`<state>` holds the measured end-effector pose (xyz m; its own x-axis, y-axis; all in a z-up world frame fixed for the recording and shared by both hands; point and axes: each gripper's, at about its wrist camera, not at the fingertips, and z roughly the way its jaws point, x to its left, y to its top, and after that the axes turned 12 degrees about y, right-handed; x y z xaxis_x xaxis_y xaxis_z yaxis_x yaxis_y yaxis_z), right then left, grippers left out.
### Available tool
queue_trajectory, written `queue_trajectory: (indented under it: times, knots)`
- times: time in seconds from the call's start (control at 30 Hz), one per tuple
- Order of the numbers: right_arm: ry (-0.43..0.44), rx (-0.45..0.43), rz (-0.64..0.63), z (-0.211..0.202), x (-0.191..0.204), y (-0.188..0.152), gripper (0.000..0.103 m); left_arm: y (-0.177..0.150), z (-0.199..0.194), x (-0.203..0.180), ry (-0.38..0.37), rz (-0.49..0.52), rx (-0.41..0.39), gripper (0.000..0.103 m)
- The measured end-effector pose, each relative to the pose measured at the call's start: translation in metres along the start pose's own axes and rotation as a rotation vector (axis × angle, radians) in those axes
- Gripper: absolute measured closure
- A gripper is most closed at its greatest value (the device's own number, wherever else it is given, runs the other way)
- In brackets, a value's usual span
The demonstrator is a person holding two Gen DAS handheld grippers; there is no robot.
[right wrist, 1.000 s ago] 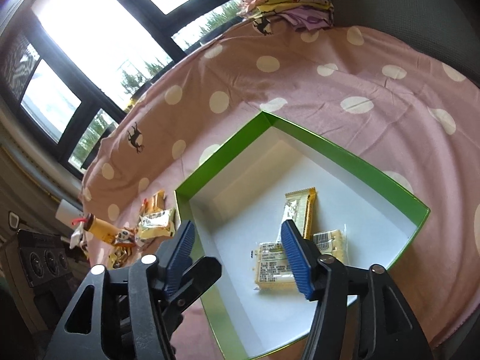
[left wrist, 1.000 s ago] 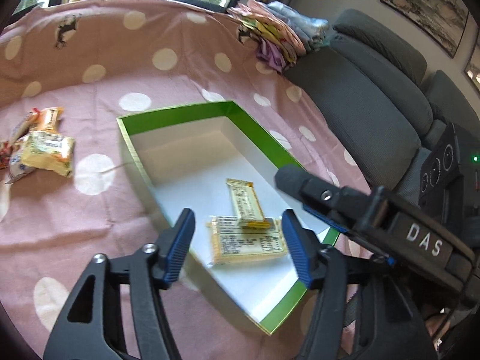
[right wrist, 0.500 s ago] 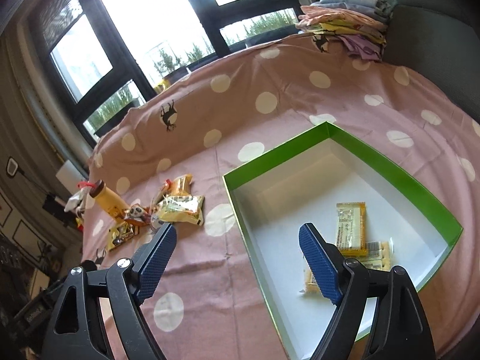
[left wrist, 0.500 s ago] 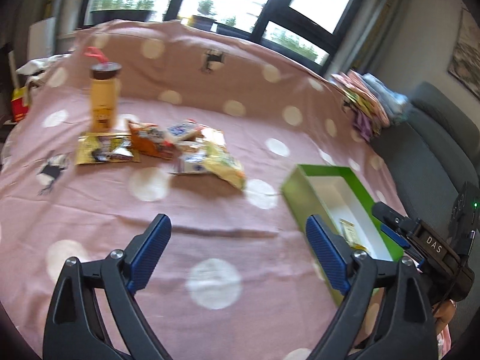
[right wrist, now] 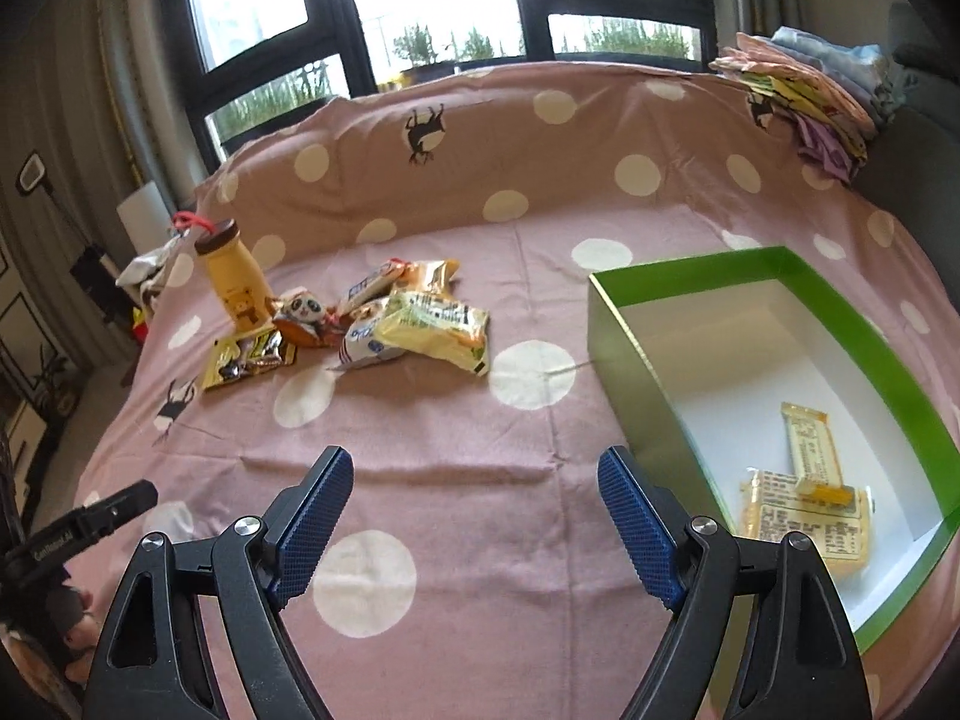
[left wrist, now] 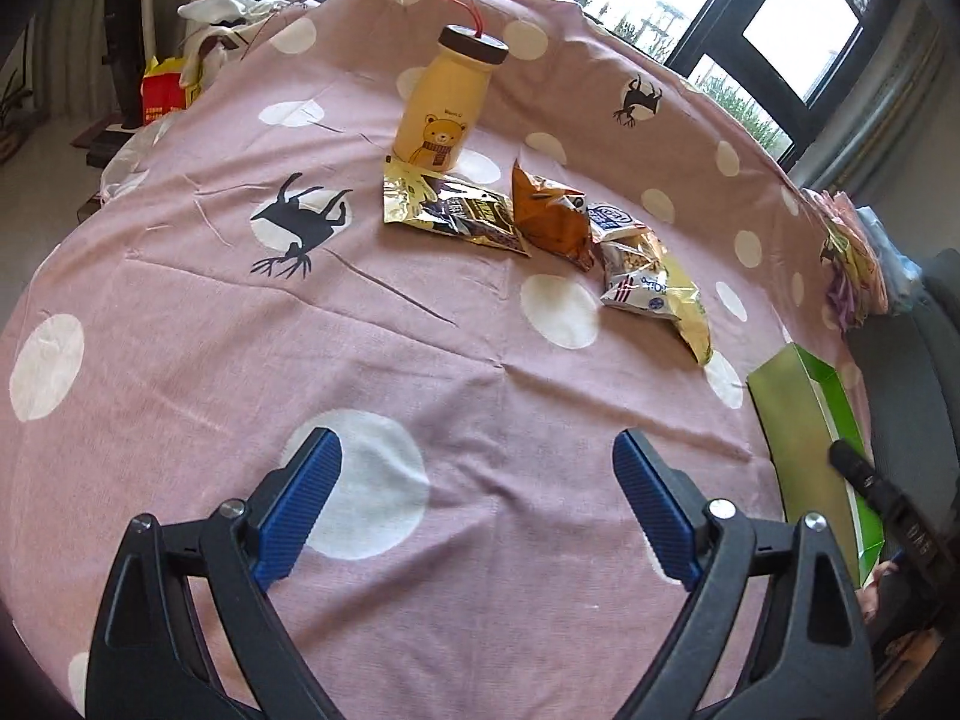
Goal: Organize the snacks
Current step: 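Withdraw the right tool from the box toward the snack pile, then grasp the orange panda-print snack bag with the right tool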
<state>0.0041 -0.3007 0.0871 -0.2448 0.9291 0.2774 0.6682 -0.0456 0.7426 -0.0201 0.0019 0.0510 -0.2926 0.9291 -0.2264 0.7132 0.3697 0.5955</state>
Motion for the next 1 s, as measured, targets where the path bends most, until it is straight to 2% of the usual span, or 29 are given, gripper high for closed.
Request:
queue_trajectory:
  times: [0.07,0.13,0.27,0.4,0.53,0.63,0.73,0.87,0.93,1.0]
  knots:
    - [-0.009,0.038,-0.021,0.012,0.008,-0.005,0.019,0.002,-0.005,0.005,0.020,-0.001,-0.024,0.011]
    - [0.007,0.068,-0.026,0.021,0.015,-0.008,0.019,0.005,-0.008,0.010,0.074,0.008,-0.040,0.011]
    - [0.056,0.132,-0.015,0.044,0.034,0.003,0.019,0.012,-0.003,0.032,0.171,-0.010,-0.021,0.011]
    - [0.141,0.181,0.012,0.077,0.067,0.028,0.019,0.019,0.000,0.060,0.139,-0.108,0.027,0.011]
    - [0.211,0.253,0.037,0.132,0.101,0.064,0.019,0.023,-0.008,0.078,0.135,-0.170,0.035,0.011]
    - [0.172,0.281,0.068,0.178,0.115,0.094,0.019,0.027,-0.011,0.083,0.145,-0.172,0.020,0.011]
    - [0.037,0.325,0.044,0.226,0.123,0.114,0.019,0.029,-0.007,0.087,0.154,-0.206,0.024,0.011]
    - [0.046,0.376,0.154,0.266,0.107,0.120,0.019,0.030,0.001,0.086,0.113,-0.199,0.064,0.011]
    - [0.069,0.395,0.180,0.275,0.101,0.115,0.025,0.030,0.000,0.087,0.106,-0.203,0.061,0.011]
    - [0.049,0.392,0.122,0.279,0.104,0.111,0.039,0.031,-0.002,0.087,0.103,-0.196,0.053,0.011]
